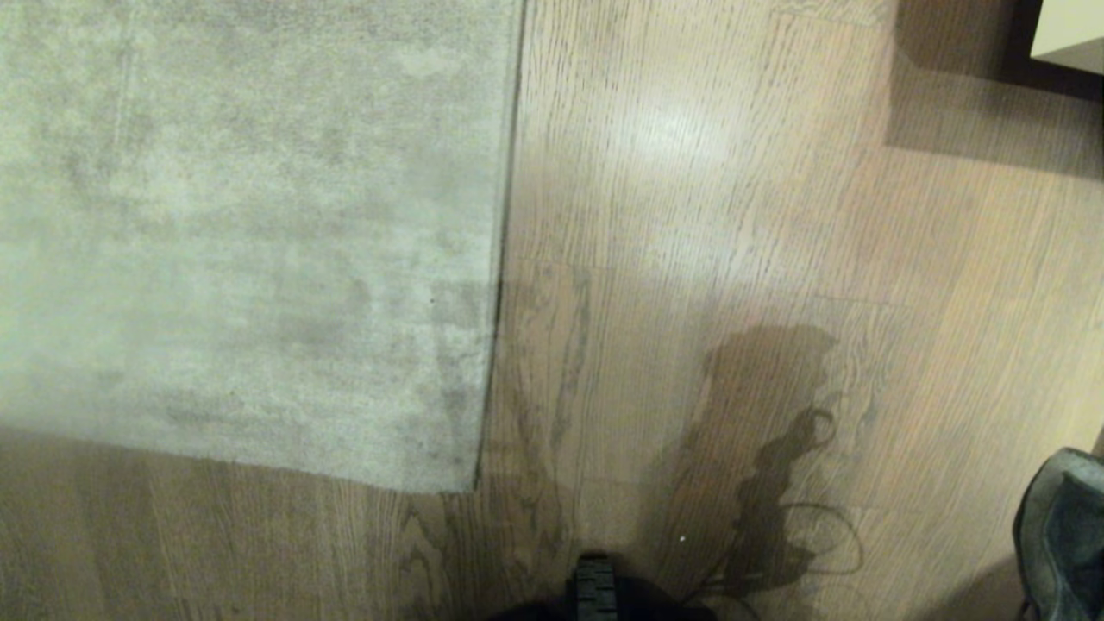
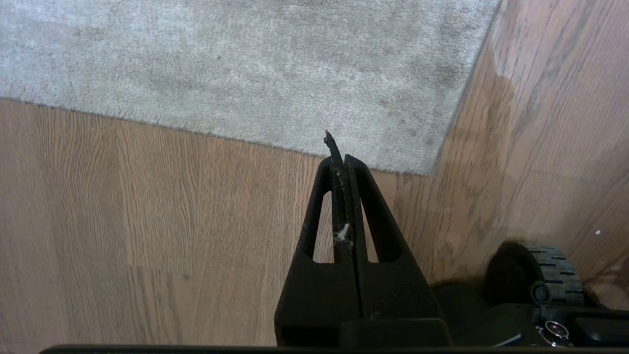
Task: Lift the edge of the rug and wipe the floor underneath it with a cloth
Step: Lift up the carpet
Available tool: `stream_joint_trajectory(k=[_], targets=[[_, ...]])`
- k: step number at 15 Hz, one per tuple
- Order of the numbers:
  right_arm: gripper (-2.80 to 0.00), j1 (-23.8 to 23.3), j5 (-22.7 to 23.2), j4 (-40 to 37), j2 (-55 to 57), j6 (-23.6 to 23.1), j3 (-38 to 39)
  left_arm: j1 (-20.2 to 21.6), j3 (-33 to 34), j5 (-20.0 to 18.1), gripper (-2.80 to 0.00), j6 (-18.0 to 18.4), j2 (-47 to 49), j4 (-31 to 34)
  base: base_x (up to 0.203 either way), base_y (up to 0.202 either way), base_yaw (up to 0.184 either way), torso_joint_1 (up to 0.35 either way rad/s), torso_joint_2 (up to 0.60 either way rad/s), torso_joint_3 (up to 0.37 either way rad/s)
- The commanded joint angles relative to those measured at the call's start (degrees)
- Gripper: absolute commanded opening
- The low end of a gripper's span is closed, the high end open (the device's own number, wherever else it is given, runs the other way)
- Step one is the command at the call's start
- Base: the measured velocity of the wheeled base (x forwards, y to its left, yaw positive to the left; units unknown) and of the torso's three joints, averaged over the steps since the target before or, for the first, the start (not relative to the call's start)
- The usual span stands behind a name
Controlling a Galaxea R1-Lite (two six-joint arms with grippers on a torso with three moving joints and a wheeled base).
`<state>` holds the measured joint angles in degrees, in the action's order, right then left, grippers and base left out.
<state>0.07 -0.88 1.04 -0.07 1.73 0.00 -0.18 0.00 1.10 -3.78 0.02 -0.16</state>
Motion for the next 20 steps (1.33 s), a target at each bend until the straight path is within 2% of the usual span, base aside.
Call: stream_joint_trajectory(k=[1, 20], targets=[[-2.80, 0.0, 0.0, 0.0, 0.1, 0.0, 0.0, 0.0, 0.0, 0.0, -2.80, 0.0, 0.1, 0.0, 0.000, 0.000, 0.000, 0.000, 0.00, 0.000], [-2.80, 0.0, 0.0, 0.0, 0.1, 0.0, 0.0, 0.0, 0.0, 0.0, -2.80, 0.0, 0.1, 0.0, 0.000, 0.000, 0.000, 0.000, 0.00, 0.000]])
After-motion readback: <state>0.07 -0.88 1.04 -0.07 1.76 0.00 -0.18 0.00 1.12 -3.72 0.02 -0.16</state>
